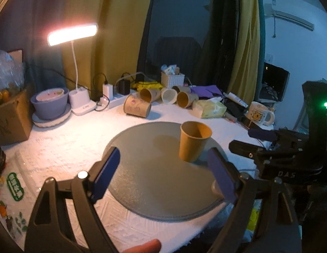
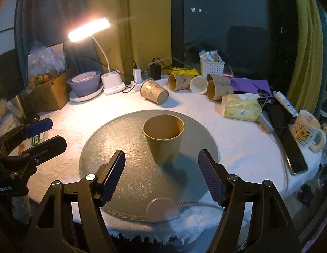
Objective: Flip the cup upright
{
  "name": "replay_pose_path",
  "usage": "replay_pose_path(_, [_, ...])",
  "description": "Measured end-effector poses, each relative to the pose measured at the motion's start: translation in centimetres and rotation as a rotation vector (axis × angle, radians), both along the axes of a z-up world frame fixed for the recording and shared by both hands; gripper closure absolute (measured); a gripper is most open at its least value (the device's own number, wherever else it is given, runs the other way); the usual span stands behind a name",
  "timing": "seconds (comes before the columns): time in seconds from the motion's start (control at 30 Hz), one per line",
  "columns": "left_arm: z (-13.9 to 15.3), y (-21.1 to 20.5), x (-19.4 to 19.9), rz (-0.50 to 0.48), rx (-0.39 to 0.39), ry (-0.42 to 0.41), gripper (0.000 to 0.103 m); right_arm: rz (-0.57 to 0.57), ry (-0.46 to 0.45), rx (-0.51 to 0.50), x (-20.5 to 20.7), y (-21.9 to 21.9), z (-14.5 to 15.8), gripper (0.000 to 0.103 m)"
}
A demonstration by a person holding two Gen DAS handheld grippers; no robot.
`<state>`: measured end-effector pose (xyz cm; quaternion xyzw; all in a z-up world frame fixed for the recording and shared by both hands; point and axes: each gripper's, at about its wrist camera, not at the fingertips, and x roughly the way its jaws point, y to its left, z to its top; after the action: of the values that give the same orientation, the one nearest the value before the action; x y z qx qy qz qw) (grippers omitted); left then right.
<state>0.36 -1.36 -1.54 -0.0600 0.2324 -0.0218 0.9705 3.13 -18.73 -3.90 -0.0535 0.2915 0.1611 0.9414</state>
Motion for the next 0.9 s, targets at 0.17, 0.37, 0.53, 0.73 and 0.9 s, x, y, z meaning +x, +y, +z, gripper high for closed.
replay_pose_path(0.17, [1.4,-0.7,-1.8,0.005,0.036,-0.056,0.017,-0.007,-0.034,-0.003,-2.2,0.1,1.5,0.028])
replay_pose_path(0.37, [2.8,-0.8,-3.1,0.003,0.049,-0.105,0.017,-0.013,-0.077,-0.007,-4.3,0.4,3.2,0.028])
replay_pose_path(0.53, [3.8,-1.0,-4.3,-0.003,0.054,-0.135,0.016,-0.009,-0.106,-0.013,-5.7,0.7,4.3,0.028])
replay_pose_path(0.73, [4.9,-1.2,-5.2,0.002,0.066,-0.159,0.016,-0.007,-0.136,0.001,-7.0,0.7,5.6,0.028])
replay_pose_path(0.9, [5.5,-1.5,-5.9,-0.014,0.064,-0.175,0.016,-0.01,-0.154,0.012,-7.8,0.5,6.5,0.028])
